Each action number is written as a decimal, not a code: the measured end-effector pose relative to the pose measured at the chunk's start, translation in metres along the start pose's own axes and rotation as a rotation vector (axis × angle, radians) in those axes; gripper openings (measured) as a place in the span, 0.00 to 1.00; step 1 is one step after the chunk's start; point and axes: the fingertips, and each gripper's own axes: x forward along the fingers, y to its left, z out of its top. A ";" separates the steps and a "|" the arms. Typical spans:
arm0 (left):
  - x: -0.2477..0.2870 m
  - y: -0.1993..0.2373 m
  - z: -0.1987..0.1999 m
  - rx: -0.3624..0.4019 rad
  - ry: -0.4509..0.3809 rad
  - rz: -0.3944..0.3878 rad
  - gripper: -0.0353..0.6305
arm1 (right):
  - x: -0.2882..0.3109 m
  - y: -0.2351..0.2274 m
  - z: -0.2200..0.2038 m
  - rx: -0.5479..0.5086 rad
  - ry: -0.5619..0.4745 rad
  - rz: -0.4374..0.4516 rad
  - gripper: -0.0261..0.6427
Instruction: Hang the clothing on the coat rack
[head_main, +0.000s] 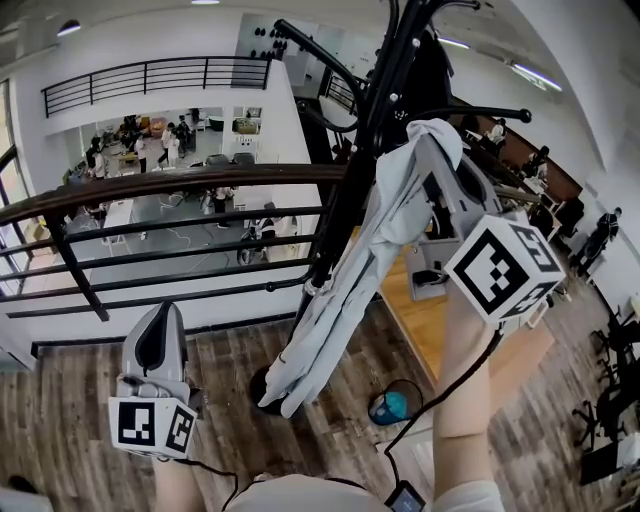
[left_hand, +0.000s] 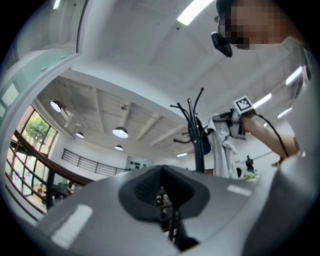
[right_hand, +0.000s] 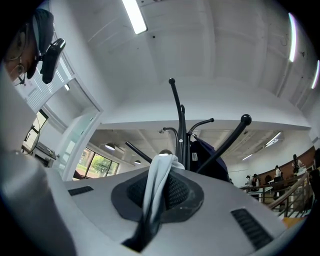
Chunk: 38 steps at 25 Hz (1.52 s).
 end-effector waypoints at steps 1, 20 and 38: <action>0.002 -0.001 0.001 -0.001 -0.001 -0.002 0.07 | -0.001 0.001 0.000 -0.005 0.011 0.009 0.05; 0.005 -0.010 -0.002 -0.010 -0.001 -0.020 0.07 | -0.013 0.018 -0.038 -0.095 0.123 0.056 0.06; -0.004 -0.015 0.000 0.014 0.031 -0.008 0.07 | -0.012 0.016 -0.105 -0.051 0.230 0.035 0.06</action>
